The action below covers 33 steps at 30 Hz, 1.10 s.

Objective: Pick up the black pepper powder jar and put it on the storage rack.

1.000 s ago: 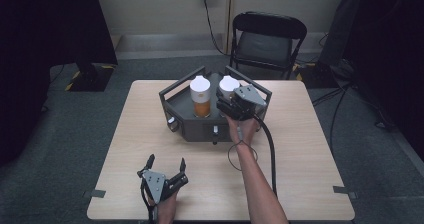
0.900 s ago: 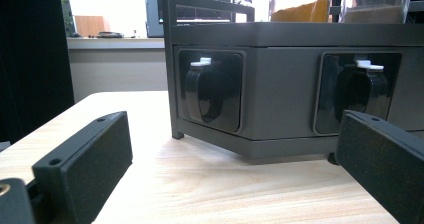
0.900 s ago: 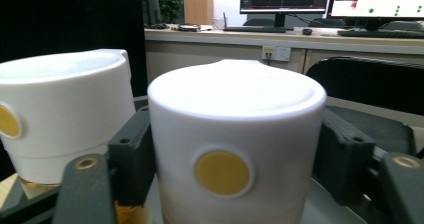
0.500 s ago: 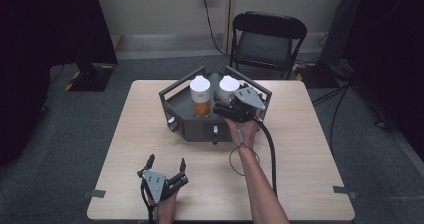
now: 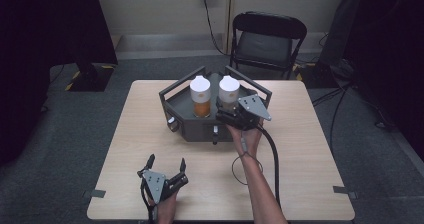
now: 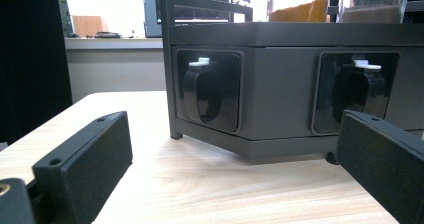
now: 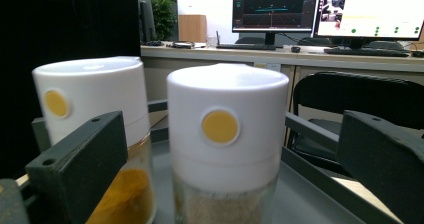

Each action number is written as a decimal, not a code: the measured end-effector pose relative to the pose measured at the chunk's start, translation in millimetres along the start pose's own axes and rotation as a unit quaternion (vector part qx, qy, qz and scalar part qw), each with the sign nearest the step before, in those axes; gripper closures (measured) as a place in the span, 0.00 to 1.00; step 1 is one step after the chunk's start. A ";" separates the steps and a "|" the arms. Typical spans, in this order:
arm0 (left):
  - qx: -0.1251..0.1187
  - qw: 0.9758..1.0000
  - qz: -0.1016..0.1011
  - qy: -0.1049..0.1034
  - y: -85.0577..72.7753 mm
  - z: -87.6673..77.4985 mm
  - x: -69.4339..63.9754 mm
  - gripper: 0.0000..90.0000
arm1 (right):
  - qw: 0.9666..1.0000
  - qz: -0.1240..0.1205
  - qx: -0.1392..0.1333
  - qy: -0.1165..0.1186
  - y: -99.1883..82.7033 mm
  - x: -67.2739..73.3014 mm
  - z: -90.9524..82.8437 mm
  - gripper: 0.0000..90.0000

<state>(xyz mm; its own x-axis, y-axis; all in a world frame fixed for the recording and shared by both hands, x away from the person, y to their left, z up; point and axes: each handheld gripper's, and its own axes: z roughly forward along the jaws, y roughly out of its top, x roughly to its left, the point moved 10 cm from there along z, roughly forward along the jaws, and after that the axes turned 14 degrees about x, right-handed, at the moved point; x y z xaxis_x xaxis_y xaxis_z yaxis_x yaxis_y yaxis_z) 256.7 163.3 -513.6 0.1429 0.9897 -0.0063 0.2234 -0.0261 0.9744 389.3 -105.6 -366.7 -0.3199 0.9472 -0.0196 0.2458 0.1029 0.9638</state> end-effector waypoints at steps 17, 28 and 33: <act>0.000 1.000 -0.001 0.001 0.0 0.1 -0.3 0.01 | 1.000 0.008 -0.014 -0.005 -18.3 -6.8 -29.0 0.00; -0.001 1.000 -0.001 0.001 0.0 0.1 -0.3 0.01 | 1.000 0.004 -0.018 -0.004 -30.4 -6.3 -43.3 0.00; 0.000 1.000 -0.001 0.001 0.0 0.0 -0.3 0.01 | 1.000 0.002 -0.020 -0.006 -36.6 -5.8 -48.5 0.00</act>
<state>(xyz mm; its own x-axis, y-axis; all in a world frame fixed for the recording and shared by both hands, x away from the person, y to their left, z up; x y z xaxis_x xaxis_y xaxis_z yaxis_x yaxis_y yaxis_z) 256.6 163.0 -513.5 0.1413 0.9899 -0.0079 0.2237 -0.0242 0.9744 337.8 -129.6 -389.0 -0.3079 0.9512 -0.0185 0.2109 0.0873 0.9736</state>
